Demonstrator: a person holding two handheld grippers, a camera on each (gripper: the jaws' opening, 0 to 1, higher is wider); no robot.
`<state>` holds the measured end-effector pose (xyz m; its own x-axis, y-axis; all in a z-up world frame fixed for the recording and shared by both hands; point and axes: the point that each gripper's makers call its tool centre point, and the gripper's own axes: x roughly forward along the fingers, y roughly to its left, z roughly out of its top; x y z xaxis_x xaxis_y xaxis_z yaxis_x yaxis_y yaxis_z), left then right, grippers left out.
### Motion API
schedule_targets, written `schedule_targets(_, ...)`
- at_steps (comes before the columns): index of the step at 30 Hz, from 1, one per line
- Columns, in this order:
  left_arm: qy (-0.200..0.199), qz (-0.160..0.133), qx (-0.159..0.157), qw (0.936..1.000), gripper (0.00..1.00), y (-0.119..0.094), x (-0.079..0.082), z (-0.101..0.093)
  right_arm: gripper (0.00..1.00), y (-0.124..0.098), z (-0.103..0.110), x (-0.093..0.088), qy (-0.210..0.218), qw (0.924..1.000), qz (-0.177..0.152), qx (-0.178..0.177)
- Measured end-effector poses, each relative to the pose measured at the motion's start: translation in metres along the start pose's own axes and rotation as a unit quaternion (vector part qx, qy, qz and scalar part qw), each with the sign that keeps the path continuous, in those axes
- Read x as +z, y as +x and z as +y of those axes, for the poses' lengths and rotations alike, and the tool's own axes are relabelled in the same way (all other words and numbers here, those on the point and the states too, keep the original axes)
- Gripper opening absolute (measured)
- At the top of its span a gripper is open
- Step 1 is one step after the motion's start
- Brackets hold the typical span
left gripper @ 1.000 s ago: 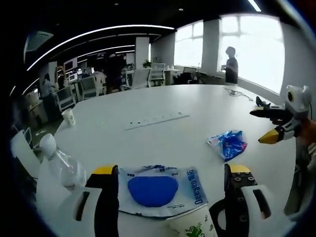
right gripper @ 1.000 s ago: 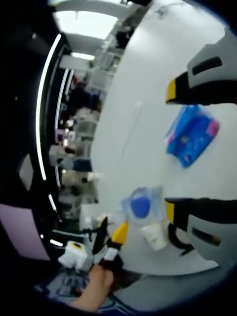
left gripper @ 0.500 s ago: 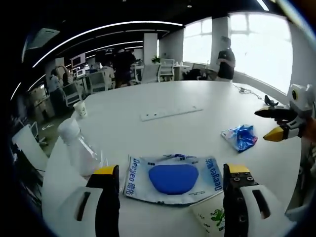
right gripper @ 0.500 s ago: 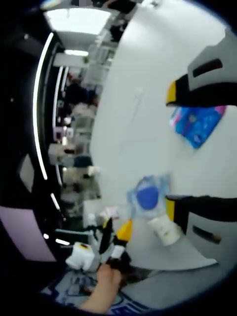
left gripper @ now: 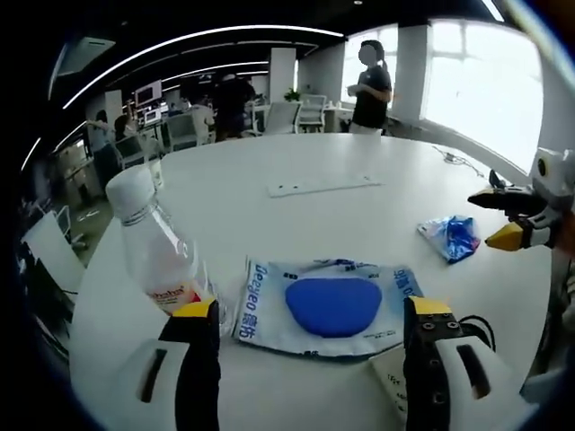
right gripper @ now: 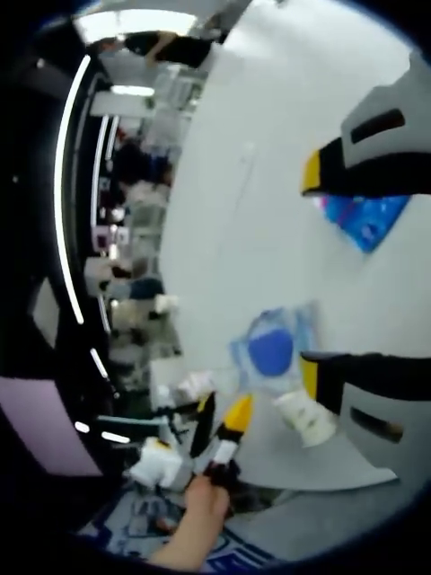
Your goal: Arrange the tabletop items into an orderly group along one side of the table until the central work area is clear of visible clutter.
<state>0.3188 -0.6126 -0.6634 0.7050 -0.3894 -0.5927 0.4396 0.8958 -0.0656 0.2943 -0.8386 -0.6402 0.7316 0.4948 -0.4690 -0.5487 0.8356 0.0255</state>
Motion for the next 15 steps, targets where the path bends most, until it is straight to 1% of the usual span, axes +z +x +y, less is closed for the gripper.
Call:
schedule_targets(3,-0.003,0.002,0.000,1.0000,0.83,0.002,-0.001,0.002,0.65,0.002,0.003,-0.001,0.009,1.0000,0.001,0.004)
schedule_targets(7,-0.010,0.003,-0.002,0.9999,0.83,0.004,-0.002,0.004,0.64,0.006,0.006,-0.005,0.011,0.9999,0.006,0.006)
schedule_targets(9,-0.020,-0.002,-0.008,0.9998,0.81,0.006,-0.001,0.004,0.64,0.008,0.009,-0.006,0.014,0.9999,0.008,0.005)
schedule_targets(12,-0.017,0.007,-0.009,0.9998,0.81,0.009,-0.005,0.005,0.64,0.010,0.014,-0.007,0.014,0.9998,0.012,0.011)
schedule_targets(15,-0.021,0.010,-0.008,0.9997,0.81,0.010,-0.008,0.008,0.64,0.013,0.018,-0.009,0.016,0.9996,0.015,0.015)
